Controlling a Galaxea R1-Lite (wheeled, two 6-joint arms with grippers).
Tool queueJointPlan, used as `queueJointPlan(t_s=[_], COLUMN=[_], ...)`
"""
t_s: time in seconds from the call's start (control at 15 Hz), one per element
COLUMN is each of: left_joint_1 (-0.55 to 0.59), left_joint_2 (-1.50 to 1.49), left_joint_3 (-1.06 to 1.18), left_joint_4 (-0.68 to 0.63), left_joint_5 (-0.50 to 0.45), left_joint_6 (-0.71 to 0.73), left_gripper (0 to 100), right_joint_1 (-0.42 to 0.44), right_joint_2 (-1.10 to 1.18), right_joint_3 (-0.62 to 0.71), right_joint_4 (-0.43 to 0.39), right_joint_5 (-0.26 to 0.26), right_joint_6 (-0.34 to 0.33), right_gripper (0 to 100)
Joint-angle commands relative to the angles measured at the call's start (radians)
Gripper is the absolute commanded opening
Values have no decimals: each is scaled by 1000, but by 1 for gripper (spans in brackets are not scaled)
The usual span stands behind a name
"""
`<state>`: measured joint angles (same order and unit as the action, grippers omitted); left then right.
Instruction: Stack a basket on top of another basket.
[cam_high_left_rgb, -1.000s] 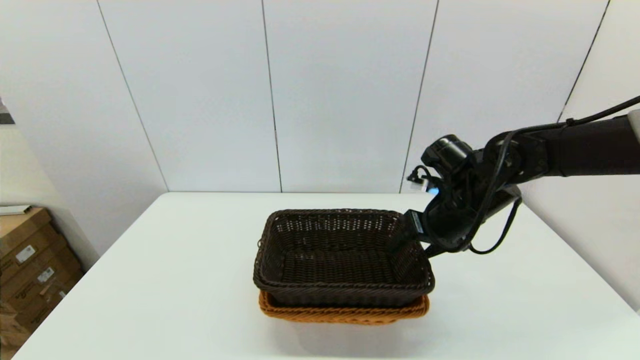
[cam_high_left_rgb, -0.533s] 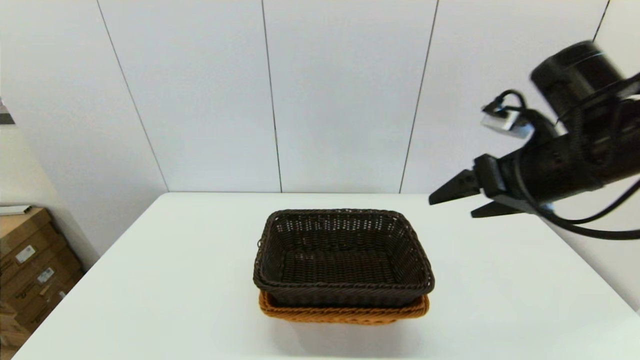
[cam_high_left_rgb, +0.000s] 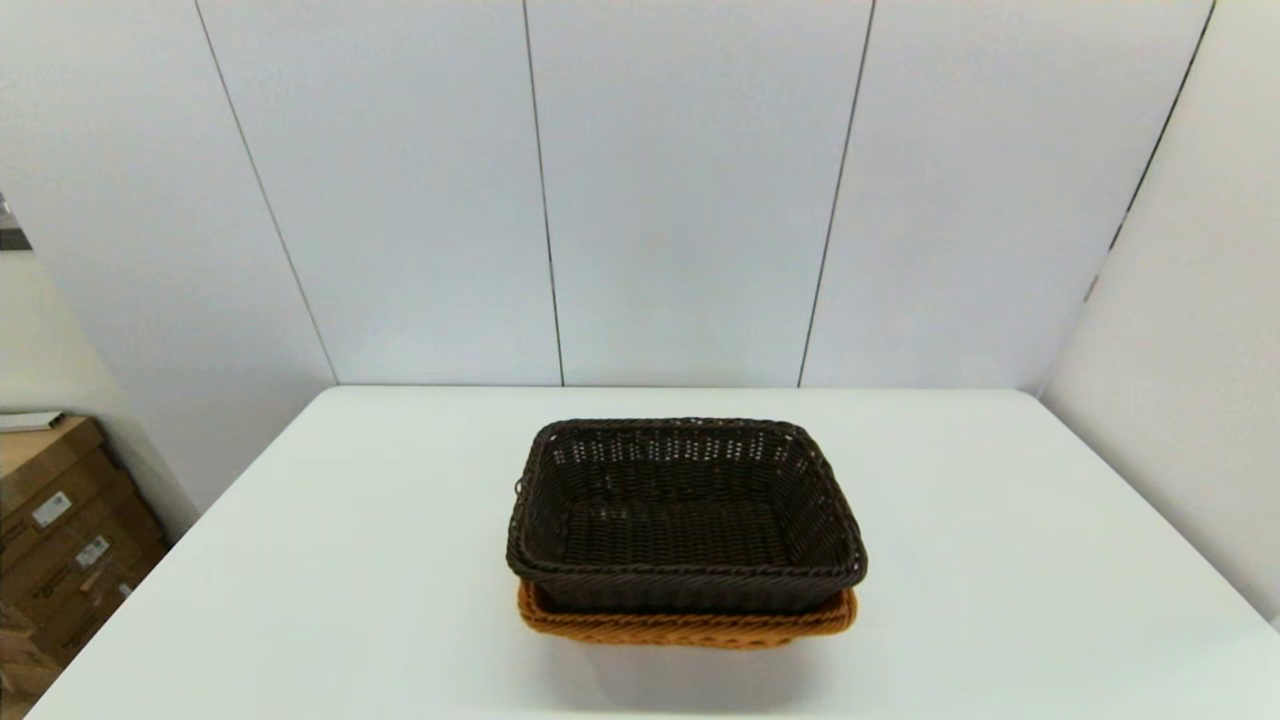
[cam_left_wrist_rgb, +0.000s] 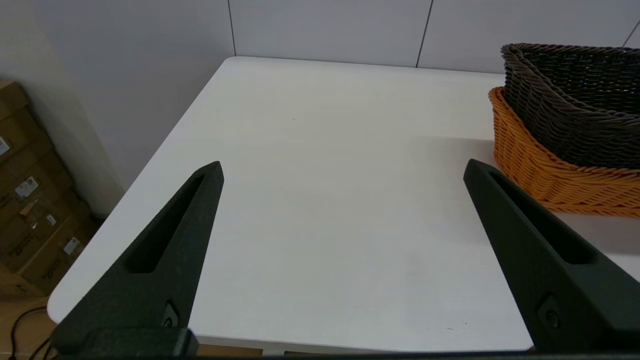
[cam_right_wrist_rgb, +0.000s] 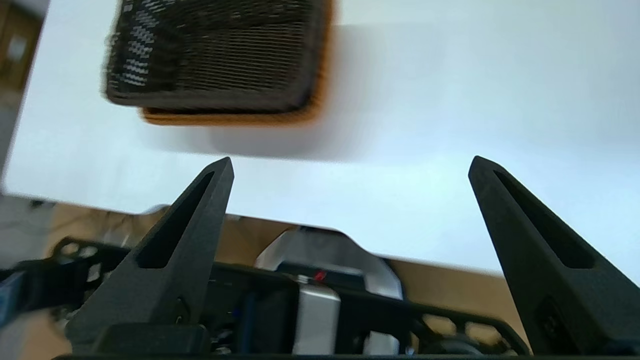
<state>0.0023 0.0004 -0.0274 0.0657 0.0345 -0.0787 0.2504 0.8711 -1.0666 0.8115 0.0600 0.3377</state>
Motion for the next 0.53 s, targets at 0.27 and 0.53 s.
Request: queueJointPlan(t_s=[0.27,0.53], left_joint_1=[1,1], left_joint_2=[-2,-2], left_joint_3=[0,0], left_joint_4=[0,0], left_joint_5=[1,1], left_joint_6=[-1,-1], left_gripper=[100,100], right_joint_1=[-253,-272], right_joint_2=[-541,-647], right_joint_3=[261,315], right_joint_4=[29,51], right_joint_5=[-22,-26], right_joint_6=[-48,-49], right_gripper=[100,100])
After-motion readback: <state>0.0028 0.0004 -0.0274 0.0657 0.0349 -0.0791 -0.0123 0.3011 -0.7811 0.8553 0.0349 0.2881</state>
